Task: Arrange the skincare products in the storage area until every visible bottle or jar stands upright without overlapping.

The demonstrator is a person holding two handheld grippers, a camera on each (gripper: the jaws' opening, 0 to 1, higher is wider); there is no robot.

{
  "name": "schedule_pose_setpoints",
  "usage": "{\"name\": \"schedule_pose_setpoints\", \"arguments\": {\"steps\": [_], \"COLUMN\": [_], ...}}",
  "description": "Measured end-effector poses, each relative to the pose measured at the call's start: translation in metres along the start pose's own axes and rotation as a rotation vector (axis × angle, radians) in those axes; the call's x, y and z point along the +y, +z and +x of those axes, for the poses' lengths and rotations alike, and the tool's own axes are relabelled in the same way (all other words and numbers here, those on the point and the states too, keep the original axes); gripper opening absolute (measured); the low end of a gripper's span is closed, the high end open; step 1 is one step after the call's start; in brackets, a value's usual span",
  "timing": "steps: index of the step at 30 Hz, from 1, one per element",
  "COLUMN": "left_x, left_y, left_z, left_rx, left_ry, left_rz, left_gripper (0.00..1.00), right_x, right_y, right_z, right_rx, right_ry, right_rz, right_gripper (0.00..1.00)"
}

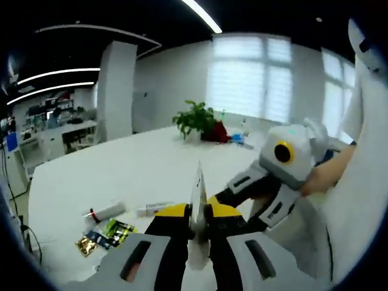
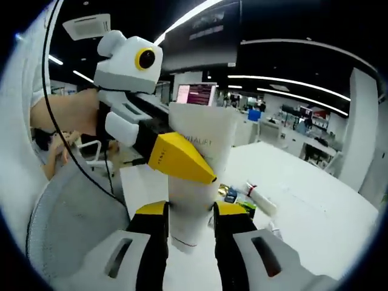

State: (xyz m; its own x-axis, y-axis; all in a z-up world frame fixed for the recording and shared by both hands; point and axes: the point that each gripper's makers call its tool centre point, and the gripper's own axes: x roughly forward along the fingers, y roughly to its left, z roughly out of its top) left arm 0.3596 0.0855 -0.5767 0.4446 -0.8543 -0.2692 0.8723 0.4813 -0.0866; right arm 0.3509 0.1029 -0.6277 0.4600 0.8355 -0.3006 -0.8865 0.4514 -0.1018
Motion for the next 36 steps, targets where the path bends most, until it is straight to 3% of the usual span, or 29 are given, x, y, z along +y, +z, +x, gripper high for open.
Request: {"name": "schedule_pose_setpoints", "arguments": {"steps": [3,7,11,14,20,23,36], "left_x": [-0.009,-0.019,-0.030,-0.028,-0.023,-0.015,0.025], "left_y": [0.011,0.011,0.009,0.004,-0.005,-0.010,-0.052], "left_z": [0.006,0.012,0.021,0.029,0.048,0.061,0.107], "left_rx": [0.009,0.052,0.063,0.061,0.064,0.068,0.148], "left_ry": [-0.101,-0.207,-0.318,-0.360,-0.395,-0.393,-0.363], "left_rz": [0.099,0.239,0.243,0.261,0.263,0.245,0.175], "left_gripper": [0.08,0.08,0.08,0.08,0.08,0.08,0.08], "right_x": [-0.004,-0.008,-0.012,-0.013,-0.026,-0.039,-0.082], "right_y": [0.005,0.003,-0.003,-0.010,-0.026,-0.036,-0.092], "right_z": [-0.007,-0.014,-0.019,-0.018,-0.014,-0.010,0.016], "right_rx": [-0.028,-0.016,-0.007,0.011,0.053,0.088,0.216], "right_ry": [0.064,0.148,0.221,0.265,0.274,0.245,0.215], "right_rz": [0.005,-0.013,-0.019,-0.035,-0.051,-0.059,-0.046], "right_gripper": [0.27,0.24,0.22,0.21,0.20,0.19,0.19]}}
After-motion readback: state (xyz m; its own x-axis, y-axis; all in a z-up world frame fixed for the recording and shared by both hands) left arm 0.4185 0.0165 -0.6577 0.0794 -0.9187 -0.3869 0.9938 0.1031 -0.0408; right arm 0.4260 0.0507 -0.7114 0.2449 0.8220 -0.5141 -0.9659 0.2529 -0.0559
